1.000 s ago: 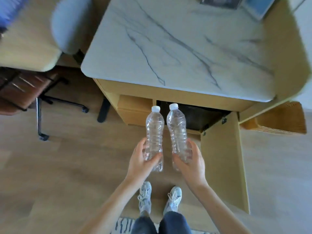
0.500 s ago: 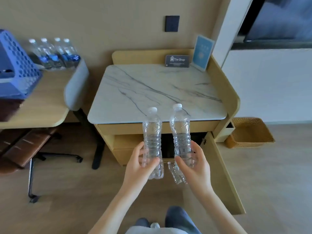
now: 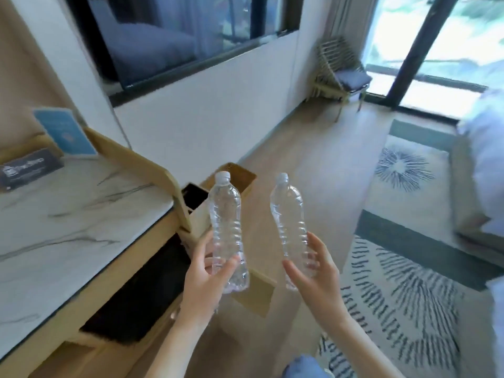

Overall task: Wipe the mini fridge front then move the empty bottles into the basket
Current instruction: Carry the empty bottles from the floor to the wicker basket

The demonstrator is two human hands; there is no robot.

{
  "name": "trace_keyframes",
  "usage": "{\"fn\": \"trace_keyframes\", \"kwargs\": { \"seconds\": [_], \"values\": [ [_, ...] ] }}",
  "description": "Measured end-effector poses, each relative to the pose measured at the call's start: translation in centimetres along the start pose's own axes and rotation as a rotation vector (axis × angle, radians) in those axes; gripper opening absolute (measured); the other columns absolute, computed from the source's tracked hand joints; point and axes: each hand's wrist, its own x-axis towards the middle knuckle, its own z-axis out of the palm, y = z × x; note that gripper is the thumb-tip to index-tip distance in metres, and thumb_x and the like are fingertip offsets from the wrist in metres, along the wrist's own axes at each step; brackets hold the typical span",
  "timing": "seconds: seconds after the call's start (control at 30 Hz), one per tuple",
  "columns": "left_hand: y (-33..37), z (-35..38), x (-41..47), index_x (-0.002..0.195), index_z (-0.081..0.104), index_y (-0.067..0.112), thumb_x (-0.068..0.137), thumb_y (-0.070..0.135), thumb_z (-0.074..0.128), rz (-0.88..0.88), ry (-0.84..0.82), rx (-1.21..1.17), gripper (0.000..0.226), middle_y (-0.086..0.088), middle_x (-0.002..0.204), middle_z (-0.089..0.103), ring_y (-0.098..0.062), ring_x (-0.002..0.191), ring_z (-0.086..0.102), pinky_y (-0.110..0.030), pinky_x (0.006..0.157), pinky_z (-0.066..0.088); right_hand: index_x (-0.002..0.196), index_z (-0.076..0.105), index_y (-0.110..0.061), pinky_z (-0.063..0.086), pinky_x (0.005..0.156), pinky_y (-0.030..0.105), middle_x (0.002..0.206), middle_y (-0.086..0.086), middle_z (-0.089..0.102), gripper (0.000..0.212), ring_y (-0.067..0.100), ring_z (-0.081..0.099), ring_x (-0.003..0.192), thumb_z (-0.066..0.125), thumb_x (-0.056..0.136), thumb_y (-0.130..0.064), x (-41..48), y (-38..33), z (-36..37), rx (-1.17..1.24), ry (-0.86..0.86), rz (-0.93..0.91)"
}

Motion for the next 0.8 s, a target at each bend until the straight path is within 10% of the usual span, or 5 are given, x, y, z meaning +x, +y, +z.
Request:
{"fn": "trace_keyframes", "kwargs": {
  "seconds": [0.17, 0.33, 0.8],
  "values": [
    [0.1, 11.5, 2.9, 0.138, 0.044, 0.047, 0.059, 0.065, 0.071, -0.015, -0.219, 0.070, 0.085, 0.016, 0.132, 0.059, 0.001, 0.111, 0.061, -0.034, 0.095, 0.054, 0.148, 0.045, -0.020, 0.050, 0.100, 0.037, 0.137, -0.004, 0.058, 0.078, 0.014, 0.058, 0.117, 0.083, 0.081, -0.026, 2.1, 3.9, -9.0, -0.011, 0.159, 0.085],
    [-0.3, 24.7, 4.6, 0.133, 0.040, 0.053, 0.061, 0.063, 0.072, -0.029, -0.371, 0.158, 0.079, 0.018, 0.129, 0.059, 0.007, 0.097, 0.062, -0.013, 0.072, 0.050, 0.148, 0.044, -0.021, 0.052, 0.097, 0.029, 0.137, -0.004, 0.059, 0.079, 0.006, 0.059, 0.113, 0.083, 0.080, -0.030, 4.9, 8.3, -19.0, -0.024, 0.288, 0.156],
    [0.7, 48.9, 13.2, 0.130, 0.042, 0.054, 0.055, 0.069, 0.076, -0.072, -0.534, 0.171, 0.084, 0.031, 0.109, 0.062, 0.005, 0.093, 0.066, -0.021, 0.067, 0.056, 0.151, 0.040, -0.020, 0.047, 0.095, 0.018, 0.138, -0.009, 0.054, 0.080, 0.000, 0.054, 0.114, 0.080, 0.083, -0.030, 18.8, 15.6, -35.5, -0.020, 0.376, 0.225]
  ]
}}
